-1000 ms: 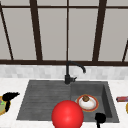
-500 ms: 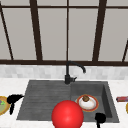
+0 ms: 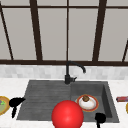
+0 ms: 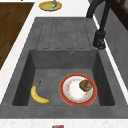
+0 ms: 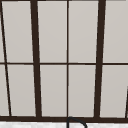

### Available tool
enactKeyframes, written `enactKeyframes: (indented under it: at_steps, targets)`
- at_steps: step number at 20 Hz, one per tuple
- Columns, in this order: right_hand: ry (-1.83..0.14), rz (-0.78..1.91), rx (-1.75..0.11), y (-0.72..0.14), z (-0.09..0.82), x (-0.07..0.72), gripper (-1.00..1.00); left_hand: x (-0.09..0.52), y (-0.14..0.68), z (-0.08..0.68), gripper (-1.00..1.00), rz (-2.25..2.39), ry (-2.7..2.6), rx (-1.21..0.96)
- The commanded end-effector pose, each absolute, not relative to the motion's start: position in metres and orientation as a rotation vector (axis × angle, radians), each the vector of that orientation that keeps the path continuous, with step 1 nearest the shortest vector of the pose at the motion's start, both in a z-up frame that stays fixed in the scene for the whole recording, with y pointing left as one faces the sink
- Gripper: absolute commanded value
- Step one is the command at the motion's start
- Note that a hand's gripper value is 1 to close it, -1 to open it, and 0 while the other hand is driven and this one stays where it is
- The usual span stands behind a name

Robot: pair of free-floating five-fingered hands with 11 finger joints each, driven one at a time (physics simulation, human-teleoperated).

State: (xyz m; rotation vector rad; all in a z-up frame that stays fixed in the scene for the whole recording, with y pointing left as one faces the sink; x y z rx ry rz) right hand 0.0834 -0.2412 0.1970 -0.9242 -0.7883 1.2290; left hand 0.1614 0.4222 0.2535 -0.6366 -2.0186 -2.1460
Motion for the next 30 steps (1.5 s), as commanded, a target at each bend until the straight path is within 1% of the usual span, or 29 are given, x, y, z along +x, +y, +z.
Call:
enactKeyframes:
  at_steps: [1, 10, 14, 15, 16, 17, 22, 25, 30]
  targets:
    - [-0.788, 1.229, -0.924, -0.241, 0.197, 0.083, 0.00, 0.154, 0.415, 0.250, -1.00, -2.081, -2.003, -0.509]
    - [-0.788, 1.229, -0.924, -0.241, 0.197, 0.083, 0.00, 0.148, 0.408, 0.251, -1.00, -2.067, -1.995, -0.475]
    - [-0.788, 1.229, -0.924, -0.241, 0.197, 0.083, 0.00, 0.145, 0.404, 0.270, -1.00, -2.060, -2.048, -0.492]
    - [-0.788, 1.229, -0.924, -0.241, 0.197, 0.083, 0.00, 0.147, 0.399, 0.270, -1.00, -2.072, -2.054, -0.558]
    - [-0.788, 1.229, -0.924, -0.241, 0.197, 0.083, 0.00, 0.153, 0.407, 0.266, -1.00, -2.094, -1.960, -0.674]
    - [-0.788, 1.229, -0.924, -0.241, 0.197, 0.083, 0.00, 0.147, 0.406, 0.264, -1.00, -2.148, -1.999, -0.605]
    - [-0.788, 1.229, -0.924, -0.241, 0.197, 0.083, 0.00, 0.148, 0.405, 0.261, -1.00, -2.145, -2.001, -0.608]
    - [-0.788, 1.229, -0.924, -0.241, 0.197, 0.083, 0.00, 0.140, 0.388, 0.264, -1.00, -2.111, -2.082, -0.476]
    - [-0.788, 1.229, -0.924, -0.241, 0.197, 0.083, 0.00, 0.135, 0.384, 0.273, -1.00, -2.022, -2.166, -0.498]
